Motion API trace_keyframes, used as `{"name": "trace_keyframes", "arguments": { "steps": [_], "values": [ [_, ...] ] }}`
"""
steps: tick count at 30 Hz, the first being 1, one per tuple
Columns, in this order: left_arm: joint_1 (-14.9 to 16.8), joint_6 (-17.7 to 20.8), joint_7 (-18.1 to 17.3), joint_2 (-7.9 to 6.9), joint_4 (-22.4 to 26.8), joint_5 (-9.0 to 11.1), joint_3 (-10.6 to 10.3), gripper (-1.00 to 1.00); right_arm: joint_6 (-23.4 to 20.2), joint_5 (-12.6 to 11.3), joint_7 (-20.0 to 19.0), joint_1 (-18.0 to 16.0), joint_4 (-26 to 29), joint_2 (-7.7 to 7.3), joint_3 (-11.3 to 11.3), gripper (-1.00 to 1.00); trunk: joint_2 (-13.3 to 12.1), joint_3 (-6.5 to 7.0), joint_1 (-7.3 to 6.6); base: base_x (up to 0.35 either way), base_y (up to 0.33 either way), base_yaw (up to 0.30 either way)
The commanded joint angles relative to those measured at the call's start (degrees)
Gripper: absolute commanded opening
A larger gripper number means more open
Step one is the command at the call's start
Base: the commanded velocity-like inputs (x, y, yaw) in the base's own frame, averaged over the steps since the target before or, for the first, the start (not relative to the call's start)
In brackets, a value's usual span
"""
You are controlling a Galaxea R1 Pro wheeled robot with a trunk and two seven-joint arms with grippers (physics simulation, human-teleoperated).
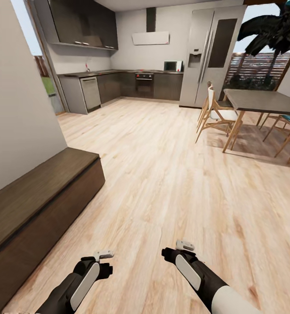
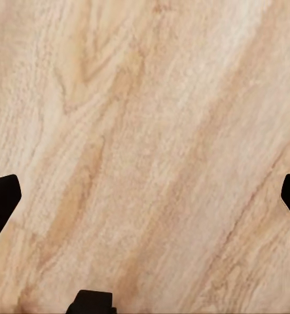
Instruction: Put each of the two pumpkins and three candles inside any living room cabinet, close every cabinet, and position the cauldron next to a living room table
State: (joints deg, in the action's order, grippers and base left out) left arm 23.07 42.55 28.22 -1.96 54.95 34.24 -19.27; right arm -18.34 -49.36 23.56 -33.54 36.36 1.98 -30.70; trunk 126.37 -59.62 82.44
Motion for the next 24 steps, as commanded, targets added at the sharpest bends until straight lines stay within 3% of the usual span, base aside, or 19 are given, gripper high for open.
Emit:
{"name": "trace_keyframes", "arguments": {
  "steps": [1,13,24],
  "values": [
    [0.0,0.1,0.6,-0.06,0.1,0.6,-0.2,1.00,-0.1,-0.4,0.5,0.0,0.1,-0.05,-0.2,1.00,0.0,-0.05,0.00,0.120,-0.069,0.285],
    [0.0,0.1,0.6,-0.06,0.1,0.6,-0.2,1.00,-0.2,-0.3,0.6,0.0,0.1,0.04,-0.3,1.00,0.0,-0.05,0.00,0.088,-0.022,0.285],
    [0.0,0.0,0.8,-0.06,0.1,0.7,-0.2,1.00,-0.2,-0.3,0.6,0.0,0.1,0.04,-0.4,1.00,0.0,-0.05,0.00,0.072,-0.157,0.285]
  ]
}}
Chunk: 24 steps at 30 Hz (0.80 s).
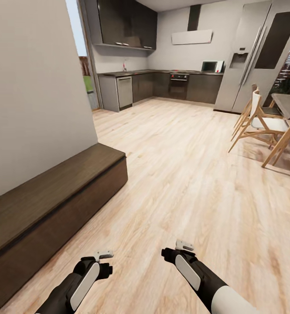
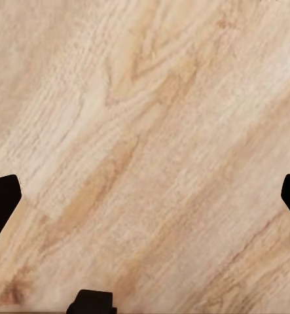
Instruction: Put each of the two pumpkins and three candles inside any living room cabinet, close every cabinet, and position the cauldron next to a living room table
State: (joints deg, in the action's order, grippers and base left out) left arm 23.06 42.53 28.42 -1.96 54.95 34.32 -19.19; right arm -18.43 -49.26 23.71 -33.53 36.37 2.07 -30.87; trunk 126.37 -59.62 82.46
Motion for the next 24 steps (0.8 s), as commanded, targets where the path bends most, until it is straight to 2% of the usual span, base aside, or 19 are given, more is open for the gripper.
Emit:
{"name": "trace_keyframes", "arguments": {
  "steps": [1,24],
  "values": [
    [0.1,0.1,0.6,-0.06,0.1,0.6,-0.2,1.00,-0.1,-0.4,0.5,0.0,0.1,-0.05,-0.3,1.00,0.0,-0.05,-0.01,0.014,-0.030,0.285],
    [0.1,0.0,0.6,-0.06,0.0,0.6,-0.2,1.00,0.0,-0.2,0.5,0.0,0.2,0.00,-0.4,1.00,0.0,-0.08,-0.01,0.001,-0.002,0.285]
  ]
}}
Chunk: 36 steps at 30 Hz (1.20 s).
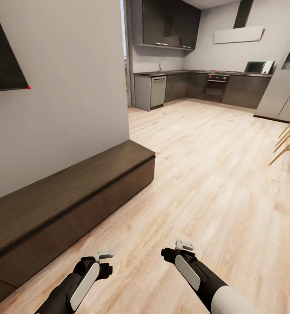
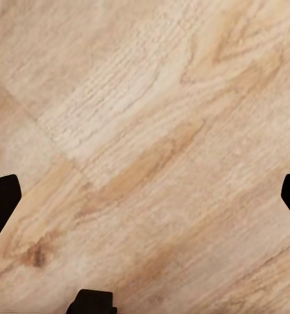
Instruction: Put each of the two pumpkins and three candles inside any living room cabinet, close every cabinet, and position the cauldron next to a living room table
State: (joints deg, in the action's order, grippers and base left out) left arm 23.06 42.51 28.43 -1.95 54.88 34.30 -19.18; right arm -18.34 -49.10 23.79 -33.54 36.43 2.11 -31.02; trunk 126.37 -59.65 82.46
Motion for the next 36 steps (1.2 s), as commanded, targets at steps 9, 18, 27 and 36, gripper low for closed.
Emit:
{"name": "trace_keyframes", "arguments": {
  "steps": [9,18,27,36],
  "values": [
    [0.1,0.0,0.6,-0.07,0.1,0.6,-0.2,1.00,-0.1,-0.4,0.5,0.0,0.1,-0.08,-0.2,1.00,0.0,-0.11,-0.01,0.000,-0.064,0.285],
    [0.1,0.1,0.3,-0.07,0.2,0.5,-0.2,1.00,-0.1,-0.4,0.5,0.0,0.1,-0.03,-0.3,1.00,0.0,-0.12,-0.01,0.000,-0.010,0.285],
    [0.1,0.1,-0.1,-0.23,0.4,0.6,0.2,1.00,0.0,-0.3,0.3,0.0,0.1,-0.09,-0.3,1.00,0.0,-0.15,-0.01,0.000,0.000,0.285],
    [0.1,0.1,0.3,-0.08,0.6,0.6,-0.1,1.00,-0.1,-0.3,0.2,0.0,0.1,-0.09,-0.3,1.00,0.0,-0.17,-0.01,0.000,0.000,0.285]
  ]
}}
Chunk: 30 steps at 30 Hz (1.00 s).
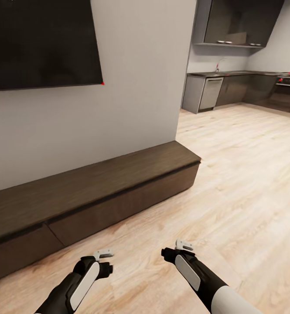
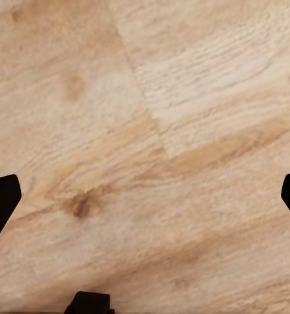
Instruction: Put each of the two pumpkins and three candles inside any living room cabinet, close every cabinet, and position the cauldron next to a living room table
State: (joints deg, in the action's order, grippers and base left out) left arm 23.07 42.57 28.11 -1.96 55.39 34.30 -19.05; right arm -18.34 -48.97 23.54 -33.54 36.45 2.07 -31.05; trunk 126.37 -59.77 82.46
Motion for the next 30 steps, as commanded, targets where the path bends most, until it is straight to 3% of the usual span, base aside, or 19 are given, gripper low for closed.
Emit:
{"name": "trace_keyframes", "arguments": {
  "steps": [1,30],
  "values": [
    [0.0,0.1,0.5,-0.06,0.1,0.6,-0.2,1.00,-0.1,-0.4,0.5,0.0,0.1,-0.06,-0.2,1.00,0.0,-0.06,-0.01,0.000,0.000,0.285],
    [0.1,0.1,0.6,-0.06,0.1,0.7,-0.3,1.00,-0.1,-0.4,0.3,0.0,0.1,-0.20,-0.2,1.00,0.0,-0.19,-0.01,0.000,-0.005,0.285]
  ]
}}
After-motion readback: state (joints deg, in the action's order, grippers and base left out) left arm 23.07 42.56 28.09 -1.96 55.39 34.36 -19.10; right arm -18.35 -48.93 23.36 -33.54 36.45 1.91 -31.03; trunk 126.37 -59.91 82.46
